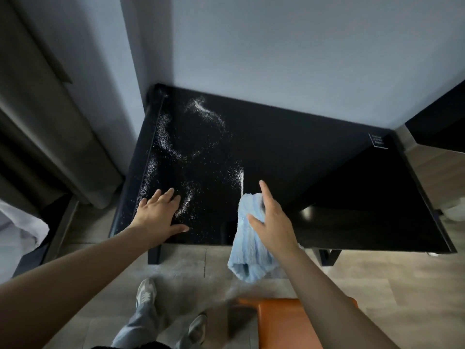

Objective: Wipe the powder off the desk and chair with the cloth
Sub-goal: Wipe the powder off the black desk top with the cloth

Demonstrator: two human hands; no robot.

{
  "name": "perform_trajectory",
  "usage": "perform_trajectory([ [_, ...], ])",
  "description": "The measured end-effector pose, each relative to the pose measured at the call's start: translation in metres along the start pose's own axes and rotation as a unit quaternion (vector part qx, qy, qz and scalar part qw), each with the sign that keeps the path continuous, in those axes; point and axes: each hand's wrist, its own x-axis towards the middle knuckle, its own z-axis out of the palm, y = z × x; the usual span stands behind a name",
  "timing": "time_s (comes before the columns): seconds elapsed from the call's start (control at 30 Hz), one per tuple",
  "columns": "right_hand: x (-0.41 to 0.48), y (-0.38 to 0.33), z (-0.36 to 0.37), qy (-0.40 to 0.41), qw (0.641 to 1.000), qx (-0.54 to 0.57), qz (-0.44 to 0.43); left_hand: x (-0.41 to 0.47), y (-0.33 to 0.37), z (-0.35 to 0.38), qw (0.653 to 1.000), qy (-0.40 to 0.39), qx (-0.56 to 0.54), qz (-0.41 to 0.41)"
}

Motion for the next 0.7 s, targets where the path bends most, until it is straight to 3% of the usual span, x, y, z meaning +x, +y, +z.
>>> perform_trajectory([
  [0.33,0.072,-0.050,0.002,0.087,0.995,-0.022,0.054,0.061,-0.061,-0.056,0.999,0.013,0.004,0.044],
  [0.7,0.191,-0.051,-0.056,0.125,0.989,-0.069,0.027,0.139,-0.054,-0.075,0.998,-0.025,-0.011,0.058],
])
